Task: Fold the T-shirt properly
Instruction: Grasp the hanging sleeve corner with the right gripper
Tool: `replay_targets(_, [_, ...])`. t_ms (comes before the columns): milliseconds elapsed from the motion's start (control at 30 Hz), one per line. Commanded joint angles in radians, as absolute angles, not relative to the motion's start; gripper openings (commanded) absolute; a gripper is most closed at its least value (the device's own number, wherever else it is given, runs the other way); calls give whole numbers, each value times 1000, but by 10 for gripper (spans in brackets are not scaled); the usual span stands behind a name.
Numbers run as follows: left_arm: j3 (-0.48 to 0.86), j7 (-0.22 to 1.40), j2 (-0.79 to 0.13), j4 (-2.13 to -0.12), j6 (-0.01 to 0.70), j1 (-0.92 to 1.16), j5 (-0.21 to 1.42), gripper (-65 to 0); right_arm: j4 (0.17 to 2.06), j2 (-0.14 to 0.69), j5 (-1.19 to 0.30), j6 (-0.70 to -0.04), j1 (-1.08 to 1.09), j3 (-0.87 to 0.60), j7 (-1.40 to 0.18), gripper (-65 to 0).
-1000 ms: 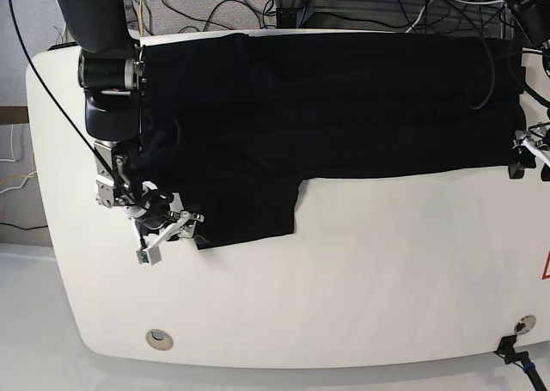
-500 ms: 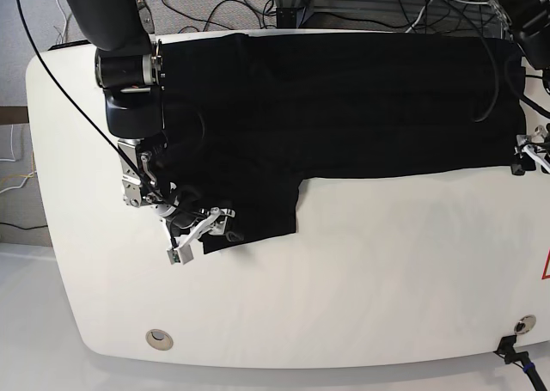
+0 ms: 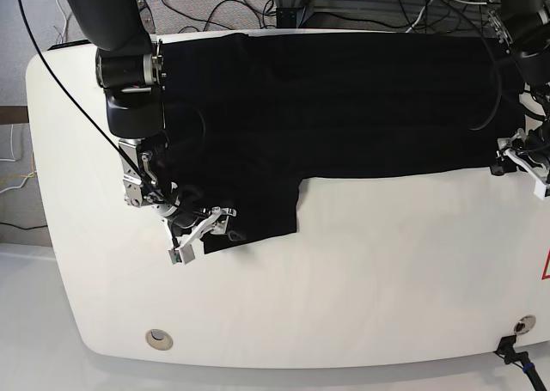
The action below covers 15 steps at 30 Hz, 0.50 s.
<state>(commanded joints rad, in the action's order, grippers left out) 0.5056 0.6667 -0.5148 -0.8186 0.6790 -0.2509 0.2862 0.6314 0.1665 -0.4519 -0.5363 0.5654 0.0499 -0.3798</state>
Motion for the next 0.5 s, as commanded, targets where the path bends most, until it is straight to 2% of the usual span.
replay_targets(500, [507, 667, -544, -825, 684, -165, 288, -192, 633, 166, -452, -536, 553, 48, -381, -197])
